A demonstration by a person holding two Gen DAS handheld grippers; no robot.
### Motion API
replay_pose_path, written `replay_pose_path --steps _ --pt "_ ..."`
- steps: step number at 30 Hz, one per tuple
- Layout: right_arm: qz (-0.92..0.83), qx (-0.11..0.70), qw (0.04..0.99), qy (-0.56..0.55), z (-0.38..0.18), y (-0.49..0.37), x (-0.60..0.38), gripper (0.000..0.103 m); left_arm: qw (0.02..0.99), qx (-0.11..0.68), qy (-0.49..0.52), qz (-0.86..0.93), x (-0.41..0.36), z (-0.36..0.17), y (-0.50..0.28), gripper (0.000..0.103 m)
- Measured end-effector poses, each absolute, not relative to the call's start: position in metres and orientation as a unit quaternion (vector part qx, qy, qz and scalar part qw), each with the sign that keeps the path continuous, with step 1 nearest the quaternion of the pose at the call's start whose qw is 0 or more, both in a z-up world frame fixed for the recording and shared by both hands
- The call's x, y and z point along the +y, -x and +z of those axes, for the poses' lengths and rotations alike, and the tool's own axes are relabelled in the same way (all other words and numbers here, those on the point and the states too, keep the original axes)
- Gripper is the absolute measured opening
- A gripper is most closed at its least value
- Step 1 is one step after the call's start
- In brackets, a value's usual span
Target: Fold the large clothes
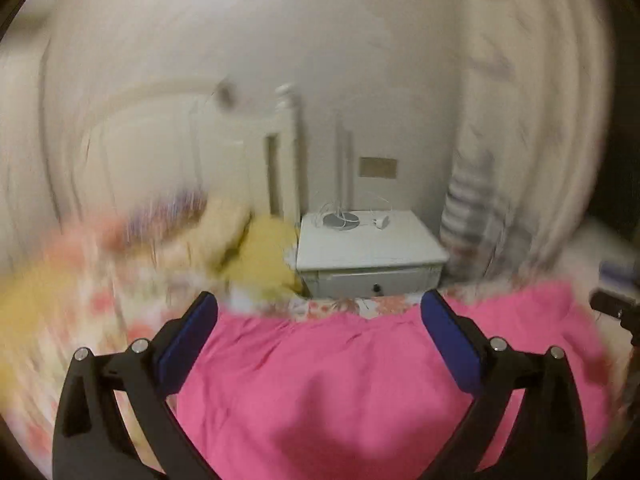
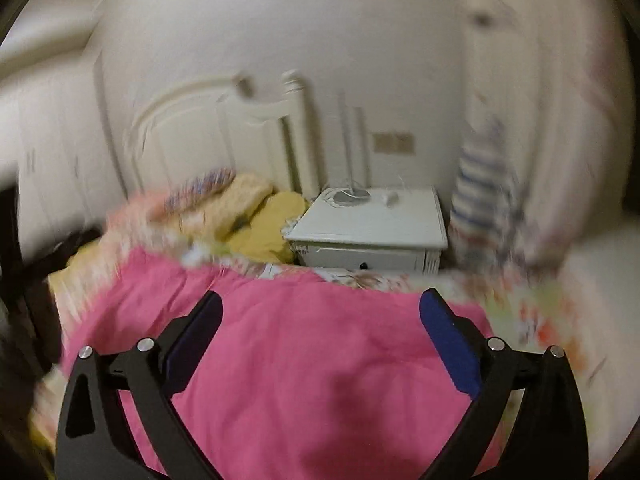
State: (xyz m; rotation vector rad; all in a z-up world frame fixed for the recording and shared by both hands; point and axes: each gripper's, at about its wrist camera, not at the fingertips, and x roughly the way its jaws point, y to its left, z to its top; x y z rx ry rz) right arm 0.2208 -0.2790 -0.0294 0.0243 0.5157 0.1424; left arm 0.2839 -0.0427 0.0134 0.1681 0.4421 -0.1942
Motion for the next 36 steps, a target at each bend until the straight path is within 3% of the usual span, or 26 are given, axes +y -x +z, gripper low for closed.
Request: replay_pose_path --steps 5,8,10,12,36 --pt "0.074 0.321 0.940 0.089 -0.053 -0.247 -0.218 0.095 0.932 0.310 -0.178 -0.065 -0.094 -0.024 -0.317 0.101" --pt "0.045 0.382 0.913 0.134 -0.094 -0.279 -0.217 0.096 0.899 0.374 -0.224 -0.044 -0.092 -0.076 -0.352 0.101" --pt "0.068 0.411 0.905 0.089 -0.124 -0.295 -0.231 0.099 0.888 0.412 -0.191 -0.066 -0.083 -0.104 -0.368 0.101" --pt "0.084 0.406 0.910 0.029 -0.134 -0.304 -0.248 0.099 0.896 0.412 -0.145 -0.075 -0.070 -0.109 -0.375 0.101" --pt "0.119 0.435 0.892 0.006 -0.157 -0.335 -0.240 0.099 0.896 0.420 -0.104 -0.099 -0.073 -0.131 -0.402 0.101"
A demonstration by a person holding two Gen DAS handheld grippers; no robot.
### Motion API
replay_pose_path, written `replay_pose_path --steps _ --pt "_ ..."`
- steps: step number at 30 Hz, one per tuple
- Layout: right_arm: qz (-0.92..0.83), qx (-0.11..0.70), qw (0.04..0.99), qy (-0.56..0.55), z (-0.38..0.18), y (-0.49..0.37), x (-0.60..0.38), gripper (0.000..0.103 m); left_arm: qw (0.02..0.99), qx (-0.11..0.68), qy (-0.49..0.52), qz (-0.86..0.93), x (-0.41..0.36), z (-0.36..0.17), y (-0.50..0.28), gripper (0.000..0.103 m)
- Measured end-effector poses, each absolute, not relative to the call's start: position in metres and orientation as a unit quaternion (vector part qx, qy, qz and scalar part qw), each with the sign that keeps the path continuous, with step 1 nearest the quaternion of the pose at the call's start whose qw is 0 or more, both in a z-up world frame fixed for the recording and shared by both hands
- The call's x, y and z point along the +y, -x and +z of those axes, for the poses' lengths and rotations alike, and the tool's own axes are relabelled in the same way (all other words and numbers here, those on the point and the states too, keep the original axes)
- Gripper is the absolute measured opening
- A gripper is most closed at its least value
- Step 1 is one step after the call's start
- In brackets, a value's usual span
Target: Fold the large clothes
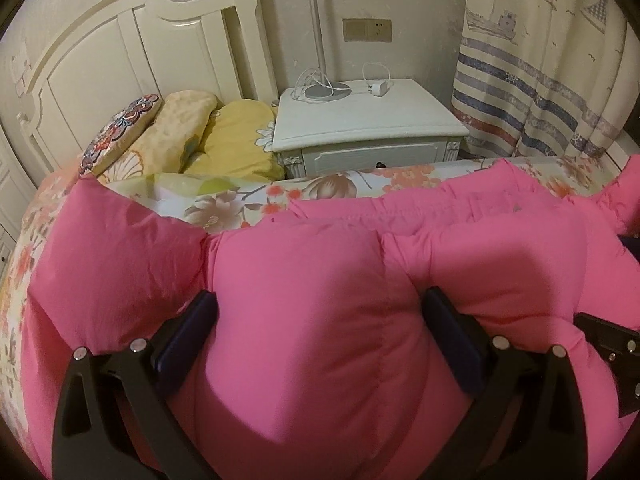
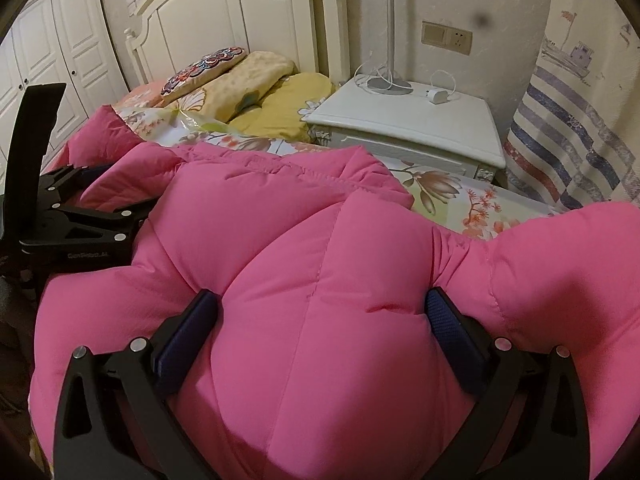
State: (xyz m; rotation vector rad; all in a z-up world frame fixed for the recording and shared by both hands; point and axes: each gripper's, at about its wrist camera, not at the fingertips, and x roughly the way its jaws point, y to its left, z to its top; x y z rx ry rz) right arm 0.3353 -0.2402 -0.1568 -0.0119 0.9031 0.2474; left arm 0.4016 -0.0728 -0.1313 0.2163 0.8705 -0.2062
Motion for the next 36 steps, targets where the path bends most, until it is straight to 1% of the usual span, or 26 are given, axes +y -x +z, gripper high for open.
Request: replay_pose_path --steps 36 --pt "0.123 0.438 0.890 -0.005 -0.167 -0.339 -0.237 0.099 0.898 0.418 -0.062 -0.120 -0.062 -0.142 -0.409 0.101"
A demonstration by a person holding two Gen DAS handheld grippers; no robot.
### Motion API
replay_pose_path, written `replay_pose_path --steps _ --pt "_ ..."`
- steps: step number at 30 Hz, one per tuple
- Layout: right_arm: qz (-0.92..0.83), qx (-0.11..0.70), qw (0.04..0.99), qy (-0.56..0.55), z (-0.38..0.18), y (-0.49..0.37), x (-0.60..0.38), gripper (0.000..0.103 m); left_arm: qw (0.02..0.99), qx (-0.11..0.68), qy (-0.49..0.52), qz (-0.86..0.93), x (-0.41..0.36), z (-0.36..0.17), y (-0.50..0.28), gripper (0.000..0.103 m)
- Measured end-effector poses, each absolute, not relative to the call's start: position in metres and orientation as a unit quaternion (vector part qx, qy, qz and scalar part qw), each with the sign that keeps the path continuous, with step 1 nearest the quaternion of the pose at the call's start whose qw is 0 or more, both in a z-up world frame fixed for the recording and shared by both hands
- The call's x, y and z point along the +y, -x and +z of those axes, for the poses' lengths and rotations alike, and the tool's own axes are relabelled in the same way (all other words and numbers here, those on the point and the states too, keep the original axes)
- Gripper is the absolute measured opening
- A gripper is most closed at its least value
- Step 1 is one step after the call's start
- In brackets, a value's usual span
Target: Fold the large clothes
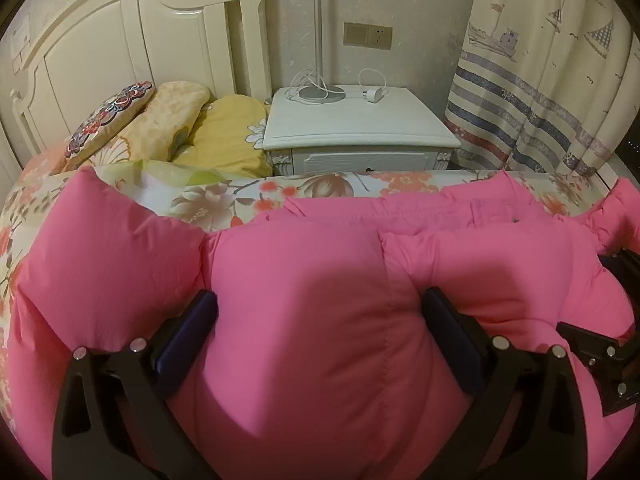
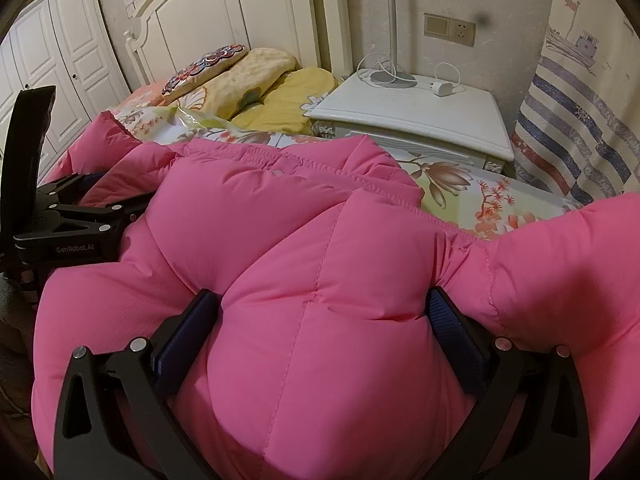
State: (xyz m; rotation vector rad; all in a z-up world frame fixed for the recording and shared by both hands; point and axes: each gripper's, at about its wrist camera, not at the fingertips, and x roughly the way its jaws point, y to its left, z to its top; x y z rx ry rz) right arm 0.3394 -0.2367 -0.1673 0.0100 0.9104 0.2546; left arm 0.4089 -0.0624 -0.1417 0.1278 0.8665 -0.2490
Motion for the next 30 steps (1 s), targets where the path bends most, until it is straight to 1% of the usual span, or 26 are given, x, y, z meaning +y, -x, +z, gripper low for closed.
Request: replay_pose_path --steps 10,15,19,22,25,28,30 --pt "0.125 0.433 0.893 -0.012 -0.170 -0.338 -0.240 0.099 0.899 0.417 -0.057 -0.118 -0.061 -0.142 -0.409 0.101" --pt "0.119 0.426 0.897 -0.010 -0.164 -0.329 -0.241 0.099 0.899 0.418 -0.070 -0.108 -0.063 -0.143 -0.406 0.101" --pt "0.091 0.413 0.906 0.004 -0.149 -0.313 -0.244 0.098 0.901 0.416 -0.083 -0.096 -0.064 -0.144 -0.405 0.101" --pt "0.069 0.381 0.922 -0.004 -0.130 -0.294 -0.256 0.098 0.903 0.412 -0.087 -0.088 -0.063 -0.144 -0.403 0.101" --pt "0.013 0.358 0.934 0.020 -0.111 -0.284 -0.280 0.099 0.903 0.411 -0.089 -0.086 -0.062 -0.144 -0.403 0.101" --pt "-0.029 0.380 0.925 0.005 -0.116 -0.290 -0.318 0.099 0.903 0.411 -0.087 -0.086 -0.062 -0.143 -0.403 0.101" --pt "-0.060 0.425 0.903 -0.024 -0.143 -0.302 -0.344 0.099 0.904 0.410 -0.085 -0.088 -0.061 -0.143 -0.402 0.101"
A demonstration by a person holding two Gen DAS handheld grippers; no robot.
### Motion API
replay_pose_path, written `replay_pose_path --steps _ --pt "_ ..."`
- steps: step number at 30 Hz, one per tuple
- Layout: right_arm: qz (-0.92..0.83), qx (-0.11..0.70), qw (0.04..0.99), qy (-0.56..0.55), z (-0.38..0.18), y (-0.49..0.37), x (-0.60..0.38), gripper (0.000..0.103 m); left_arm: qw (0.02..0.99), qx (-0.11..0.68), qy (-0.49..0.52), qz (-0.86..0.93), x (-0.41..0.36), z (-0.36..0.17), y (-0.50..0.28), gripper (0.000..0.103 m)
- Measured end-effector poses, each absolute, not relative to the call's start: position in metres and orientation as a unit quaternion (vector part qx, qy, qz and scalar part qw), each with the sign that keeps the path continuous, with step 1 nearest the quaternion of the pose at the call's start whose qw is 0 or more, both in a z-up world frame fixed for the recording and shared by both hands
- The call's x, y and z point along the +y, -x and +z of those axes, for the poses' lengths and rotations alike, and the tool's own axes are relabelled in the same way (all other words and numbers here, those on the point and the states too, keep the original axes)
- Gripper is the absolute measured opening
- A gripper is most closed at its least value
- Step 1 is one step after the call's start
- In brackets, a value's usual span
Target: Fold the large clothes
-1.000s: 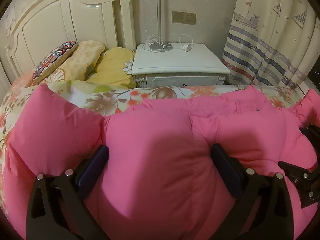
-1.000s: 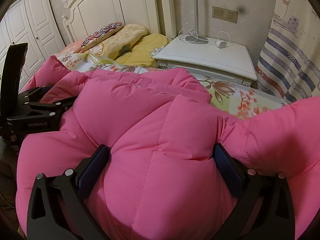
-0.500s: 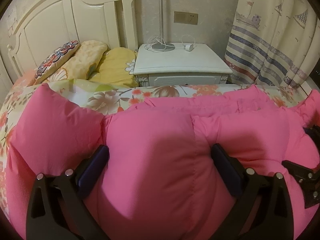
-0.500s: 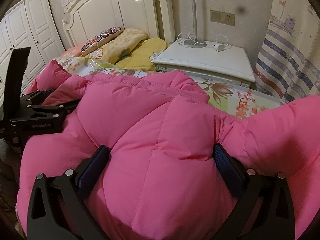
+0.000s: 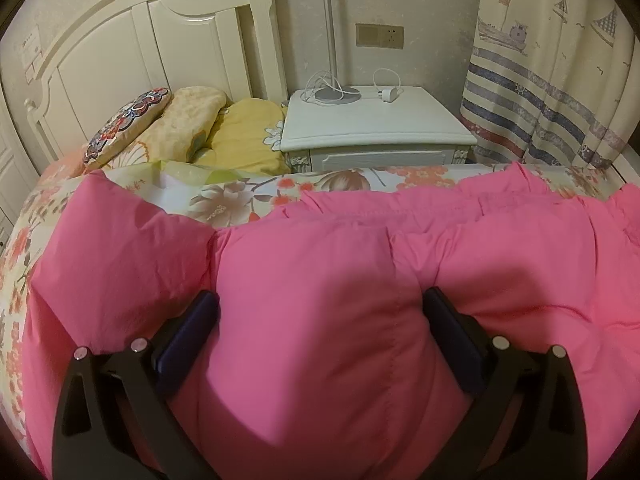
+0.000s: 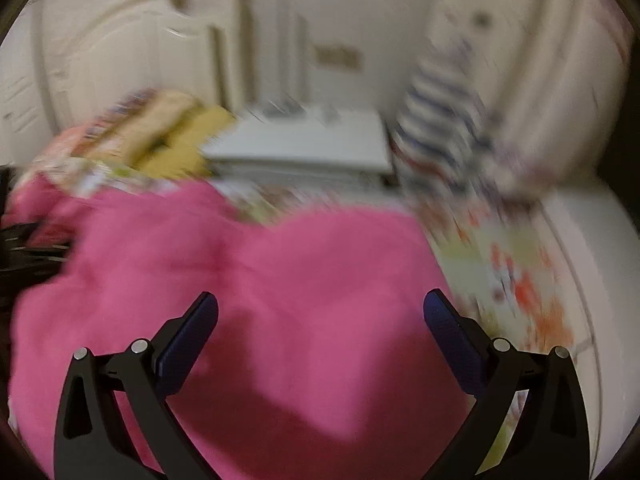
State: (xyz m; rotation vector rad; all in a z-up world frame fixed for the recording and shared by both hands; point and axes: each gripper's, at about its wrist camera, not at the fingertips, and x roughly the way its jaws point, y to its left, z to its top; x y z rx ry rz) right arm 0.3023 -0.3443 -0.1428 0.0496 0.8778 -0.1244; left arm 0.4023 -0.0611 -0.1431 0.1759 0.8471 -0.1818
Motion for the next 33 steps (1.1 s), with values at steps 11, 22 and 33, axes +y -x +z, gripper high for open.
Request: replay_pose_path --steps 11,22,33 --pt "-0.005 0.487 0.862 -0.138 -0.178 -0.325 -0.374 0.098 0.905 0.407 -0.075 -0.092 -0.057 -0.143 -0.404 0.101" --pt "0.096 0.435 0.889 0.104 -0.115 -0.285 -0.175 0.098 0.905 0.409 -0.071 -0.091 -0.055 -0.142 -0.403 0.101" --pt "0.101 0.430 0.893 0.088 -0.158 -0.282 -0.174 0.099 0.910 0.387 -0.128 -0.083 -0.035 -0.093 -0.395 0.101"
